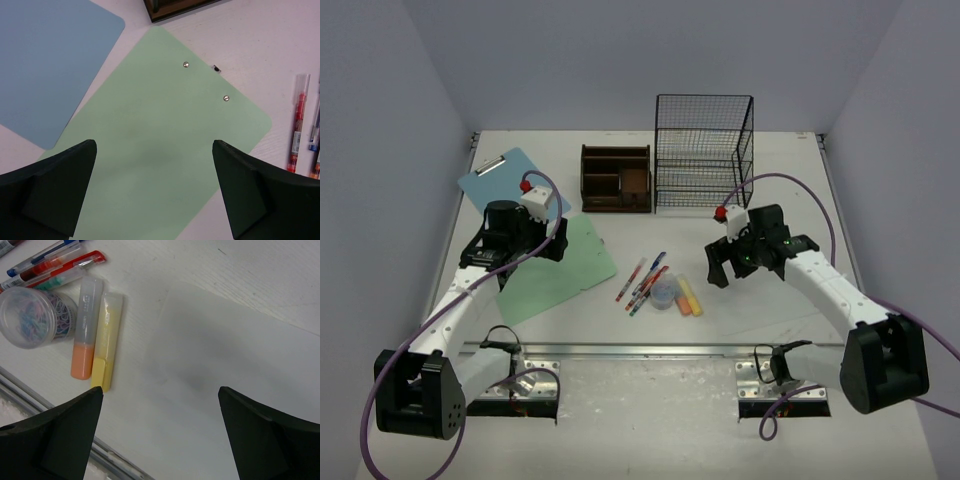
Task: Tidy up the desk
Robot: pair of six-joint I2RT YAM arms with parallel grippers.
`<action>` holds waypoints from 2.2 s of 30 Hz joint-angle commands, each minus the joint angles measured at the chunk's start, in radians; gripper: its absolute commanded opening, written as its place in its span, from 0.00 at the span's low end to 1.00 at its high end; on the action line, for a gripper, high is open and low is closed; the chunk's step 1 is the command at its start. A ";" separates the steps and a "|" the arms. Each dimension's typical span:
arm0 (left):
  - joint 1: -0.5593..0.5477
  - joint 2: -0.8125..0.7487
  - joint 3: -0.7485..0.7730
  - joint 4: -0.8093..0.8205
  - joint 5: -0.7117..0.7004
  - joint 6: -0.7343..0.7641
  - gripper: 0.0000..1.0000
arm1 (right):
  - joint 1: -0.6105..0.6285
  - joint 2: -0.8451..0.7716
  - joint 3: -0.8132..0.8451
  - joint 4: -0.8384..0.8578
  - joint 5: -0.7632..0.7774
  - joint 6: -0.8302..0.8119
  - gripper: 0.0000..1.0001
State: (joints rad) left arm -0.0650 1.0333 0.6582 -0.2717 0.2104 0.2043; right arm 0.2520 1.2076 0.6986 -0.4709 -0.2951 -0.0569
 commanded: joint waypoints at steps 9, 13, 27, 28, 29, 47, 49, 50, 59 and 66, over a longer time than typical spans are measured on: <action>-0.006 0.004 0.005 0.047 0.010 -0.003 1.00 | -0.162 0.085 0.126 -0.172 0.046 -0.133 0.98; -0.006 0.007 0.007 0.042 0.022 0.001 1.00 | -0.386 0.177 0.212 -0.240 0.018 -0.296 0.94; -0.006 0.026 0.019 0.033 0.027 0.001 1.00 | -0.761 0.421 0.337 -0.208 0.041 -0.492 0.72; -0.006 0.025 0.018 0.034 0.026 0.000 1.00 | -0.771 0.432 0.339 -0.200 0.047 -0.495 0.71; -0.006 0.024 0.018 0.032 0.026 0.000 1.00 | -0.783 0.446 0.342 -0.191 0.056 -0.497 0.70; -0.006 0.026 0.035 0.002 -0.005 0.011 1.00 | -0.806 0.551 0.337 -0.147 0.056 -0.514 0.58; -0.006 0.028 0.040 -0.006 -0.009 0.010 1.00 | -0.806 0.561 0.331 -0.127 0.061 -0.522 0.59; -0.006 0.029 0.041 -0.008 -0.011 0.009 1.00 | -0.806 0.563 0.327 -0.122 0.065 -0.525 0.59; -0.006 0.044 0.048 -0.015 -0.020 0.008 1.00 | -0.806 0.590 0.298 -0.043 0.092 -0.561 0.59; -0.006 0.069 0.056 -0.017 -0.018 0.005 1.00 | -0.806 0.587 0.285 -0.014 0.092 -0.538 0.50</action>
State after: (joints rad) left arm -0.0650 1.0913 0.6678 -0.3036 0.1915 0.2058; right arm -0.5484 1.7844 0.9979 -0.5362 -0.2058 -0.5951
